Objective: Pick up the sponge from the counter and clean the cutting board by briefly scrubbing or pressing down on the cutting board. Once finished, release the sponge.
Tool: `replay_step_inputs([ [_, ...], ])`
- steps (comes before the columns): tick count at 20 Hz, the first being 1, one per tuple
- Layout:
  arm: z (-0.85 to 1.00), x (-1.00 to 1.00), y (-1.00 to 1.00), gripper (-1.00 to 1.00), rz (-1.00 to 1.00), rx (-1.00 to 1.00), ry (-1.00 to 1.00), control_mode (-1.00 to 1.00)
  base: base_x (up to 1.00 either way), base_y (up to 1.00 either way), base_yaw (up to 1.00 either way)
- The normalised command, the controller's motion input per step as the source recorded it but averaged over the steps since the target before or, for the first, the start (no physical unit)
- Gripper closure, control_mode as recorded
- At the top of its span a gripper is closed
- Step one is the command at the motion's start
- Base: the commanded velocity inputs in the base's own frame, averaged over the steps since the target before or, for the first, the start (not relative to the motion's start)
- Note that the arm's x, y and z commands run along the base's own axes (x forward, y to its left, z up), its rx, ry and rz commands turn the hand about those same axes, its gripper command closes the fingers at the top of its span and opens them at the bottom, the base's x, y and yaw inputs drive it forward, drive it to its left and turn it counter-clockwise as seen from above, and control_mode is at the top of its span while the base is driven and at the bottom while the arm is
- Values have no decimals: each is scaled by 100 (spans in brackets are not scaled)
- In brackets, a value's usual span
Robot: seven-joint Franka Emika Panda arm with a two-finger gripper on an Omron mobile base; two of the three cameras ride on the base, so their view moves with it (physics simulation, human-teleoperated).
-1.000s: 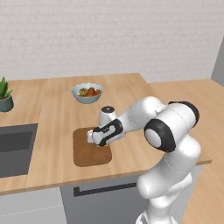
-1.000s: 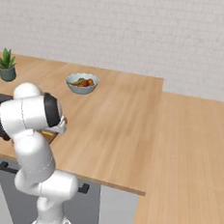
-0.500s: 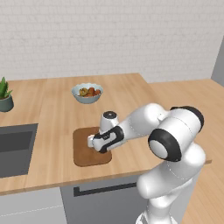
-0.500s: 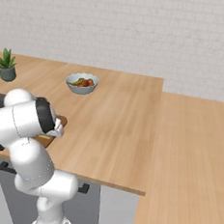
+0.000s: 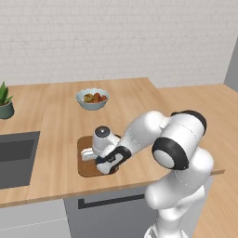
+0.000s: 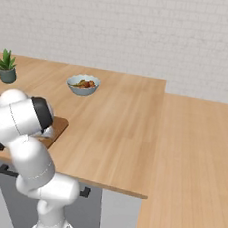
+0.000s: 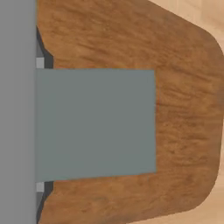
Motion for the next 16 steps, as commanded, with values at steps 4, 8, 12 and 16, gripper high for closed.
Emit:
replay_step_inputs([
  [4,0,0,75,100,2,-8,-10,-100,0,0,0],
  [8,0,-3,63,100,2,-2,-10,-100,0,0,0],
  [12,0,-36,23,100,1,0,-5,-100,0,0,0],
  [16,2,-63,-2,100,0,0,-3,-100,0,0,0],
])
